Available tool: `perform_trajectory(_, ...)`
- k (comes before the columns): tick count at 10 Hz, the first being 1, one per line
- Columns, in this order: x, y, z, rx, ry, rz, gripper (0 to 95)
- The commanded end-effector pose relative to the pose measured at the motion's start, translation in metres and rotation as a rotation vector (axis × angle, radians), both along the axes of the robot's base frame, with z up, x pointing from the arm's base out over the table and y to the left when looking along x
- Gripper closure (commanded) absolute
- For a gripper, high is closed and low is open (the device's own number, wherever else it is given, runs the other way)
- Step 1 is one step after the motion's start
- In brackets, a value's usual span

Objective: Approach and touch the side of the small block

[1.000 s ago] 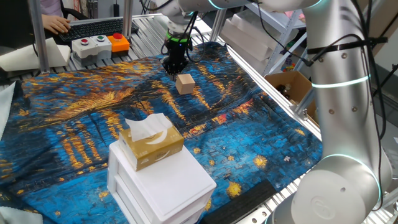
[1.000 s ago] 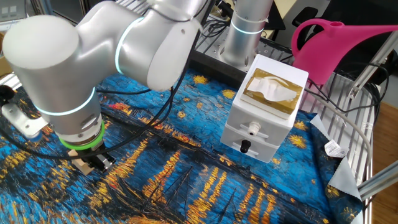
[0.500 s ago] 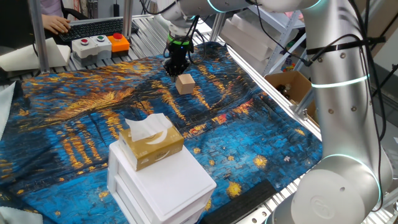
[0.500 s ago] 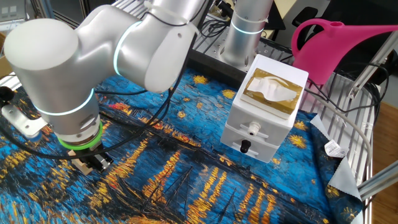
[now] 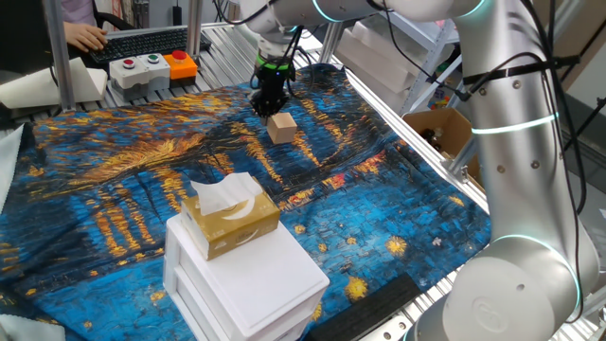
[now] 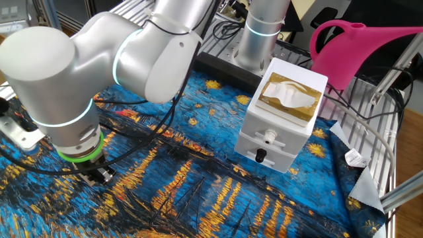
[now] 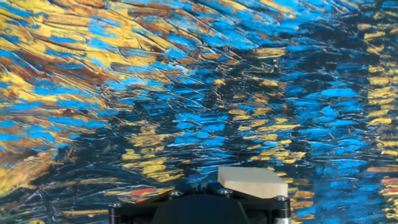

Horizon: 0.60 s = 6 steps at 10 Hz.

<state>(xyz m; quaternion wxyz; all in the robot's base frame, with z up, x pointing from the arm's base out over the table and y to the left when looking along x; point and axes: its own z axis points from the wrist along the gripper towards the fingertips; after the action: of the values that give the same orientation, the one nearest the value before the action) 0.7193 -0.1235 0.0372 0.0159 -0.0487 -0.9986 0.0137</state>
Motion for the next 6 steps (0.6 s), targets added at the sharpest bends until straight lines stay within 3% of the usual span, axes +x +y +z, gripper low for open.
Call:
perform_trajectory(1,0.0,-0.003,-0.002,0.0,0.001,0.006,95.0)
perform_trajectory(6,0.002,-0.016,-0.003,0.008,-0.002,0.044,95.0)
